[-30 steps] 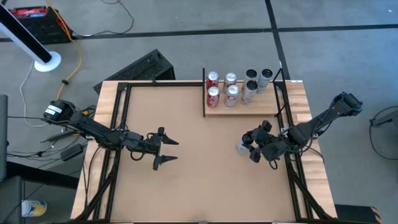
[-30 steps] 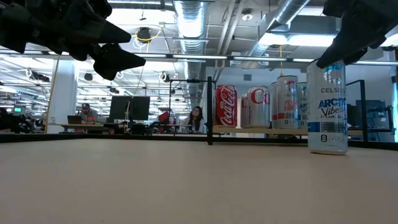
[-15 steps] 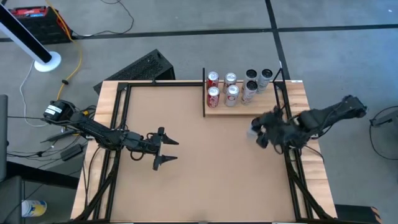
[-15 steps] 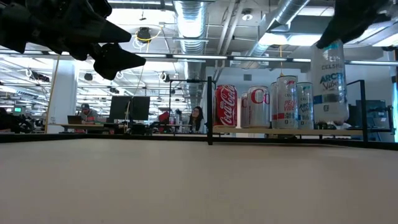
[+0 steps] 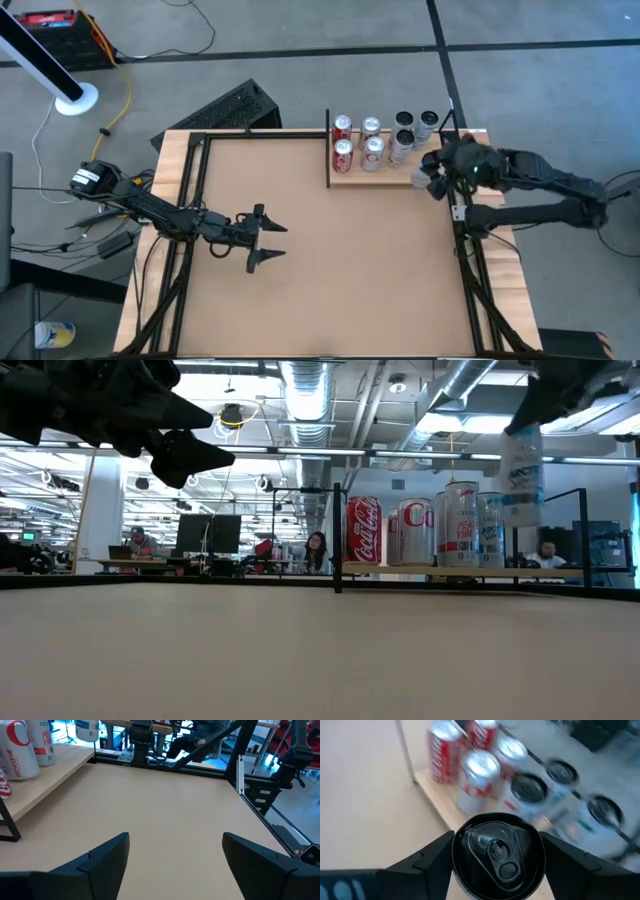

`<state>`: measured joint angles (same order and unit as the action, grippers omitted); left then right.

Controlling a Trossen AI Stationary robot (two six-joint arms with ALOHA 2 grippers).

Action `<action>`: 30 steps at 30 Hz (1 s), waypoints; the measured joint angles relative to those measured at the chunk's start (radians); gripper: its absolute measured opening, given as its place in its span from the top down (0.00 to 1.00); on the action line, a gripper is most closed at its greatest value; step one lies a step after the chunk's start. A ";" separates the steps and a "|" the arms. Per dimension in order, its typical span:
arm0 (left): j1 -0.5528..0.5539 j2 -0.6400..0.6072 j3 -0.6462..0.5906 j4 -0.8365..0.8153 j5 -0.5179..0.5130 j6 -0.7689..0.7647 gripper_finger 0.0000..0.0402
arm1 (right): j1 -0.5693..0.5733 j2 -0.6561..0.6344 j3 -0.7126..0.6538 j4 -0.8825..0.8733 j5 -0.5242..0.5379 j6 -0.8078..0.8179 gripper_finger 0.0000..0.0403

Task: Place canned beverage on shelf
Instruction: Put the blue white soda can on the shelf aligned with the other blue white soda can

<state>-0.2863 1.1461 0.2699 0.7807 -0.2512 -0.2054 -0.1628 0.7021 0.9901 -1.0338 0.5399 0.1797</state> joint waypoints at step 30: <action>0.000 0.000 0.000 0.022 0.001 -0.020 0.24 | -0.870 0.105 -0.151 0.290 -0.651 -0.428 0.31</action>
<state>-0.2863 1.1463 0.2699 0.8024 -0.2504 -0.2255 -1.0330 0.8070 0.8394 -0.7434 -0.1112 -0.2487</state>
